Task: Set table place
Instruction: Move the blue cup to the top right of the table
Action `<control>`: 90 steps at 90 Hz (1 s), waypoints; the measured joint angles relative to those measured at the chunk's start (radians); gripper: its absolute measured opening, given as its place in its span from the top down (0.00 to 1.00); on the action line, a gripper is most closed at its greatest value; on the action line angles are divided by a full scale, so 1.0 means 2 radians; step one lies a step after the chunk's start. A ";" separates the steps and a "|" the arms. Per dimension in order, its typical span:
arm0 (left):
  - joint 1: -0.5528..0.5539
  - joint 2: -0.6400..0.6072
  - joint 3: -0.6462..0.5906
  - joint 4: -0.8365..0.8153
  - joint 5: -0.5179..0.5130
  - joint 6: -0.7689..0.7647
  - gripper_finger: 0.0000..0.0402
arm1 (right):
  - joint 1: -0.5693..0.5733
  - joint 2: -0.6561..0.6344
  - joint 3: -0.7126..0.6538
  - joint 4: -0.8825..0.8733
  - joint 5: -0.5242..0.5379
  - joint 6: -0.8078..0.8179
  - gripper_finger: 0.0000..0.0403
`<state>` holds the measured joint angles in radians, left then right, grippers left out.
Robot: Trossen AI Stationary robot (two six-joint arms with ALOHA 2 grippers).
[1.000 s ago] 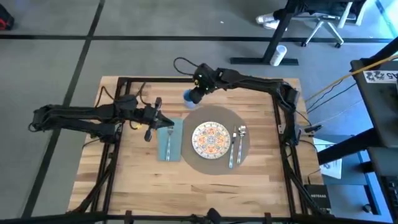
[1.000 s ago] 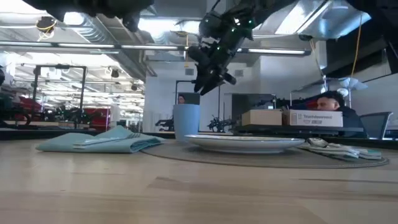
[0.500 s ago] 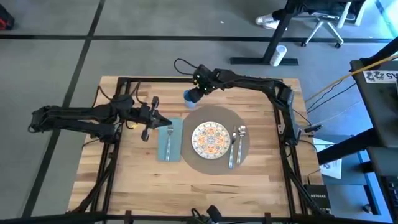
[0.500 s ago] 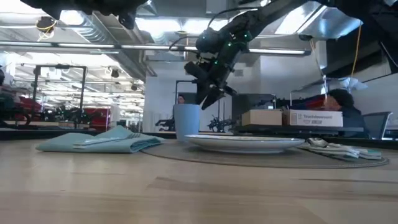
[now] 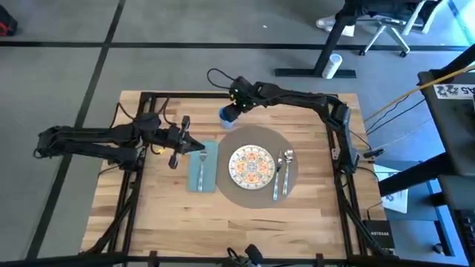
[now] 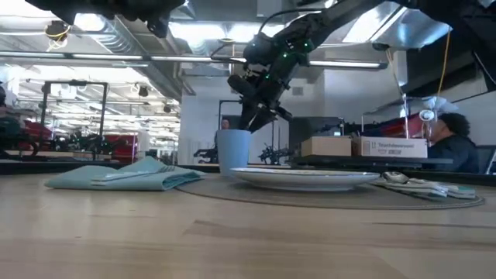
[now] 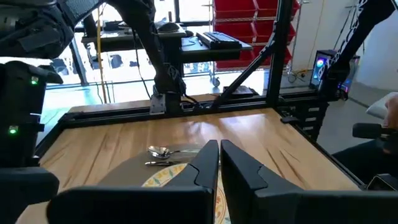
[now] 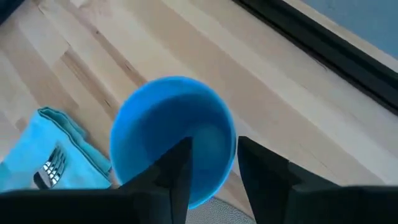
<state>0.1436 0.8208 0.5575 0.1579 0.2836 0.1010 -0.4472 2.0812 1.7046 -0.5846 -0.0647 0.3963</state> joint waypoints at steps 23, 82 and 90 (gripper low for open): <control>0.000 0.000 0.000 -0.007 0.000 0.000 1.00 | 0.001 0.026 0.000 -0.008 -0.001 0.005 0.71; 0.000 0.000 0.000 -0.014 0.000 -0.005 1.00 | -0.010 0.022 0.000 -0.040 0.020 -0.053 0.99; 0.000 -0.001 0.000 -0.019 0.000 -0.005 1.00 | -0.020 0.016 0.000 -0.058 0.028 -0.064 0.99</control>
<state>0.1436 0.8185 0.5575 0.1193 0.2836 0.0914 -0.4879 2.1140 1.7046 -0.7009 -0.0093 0.2682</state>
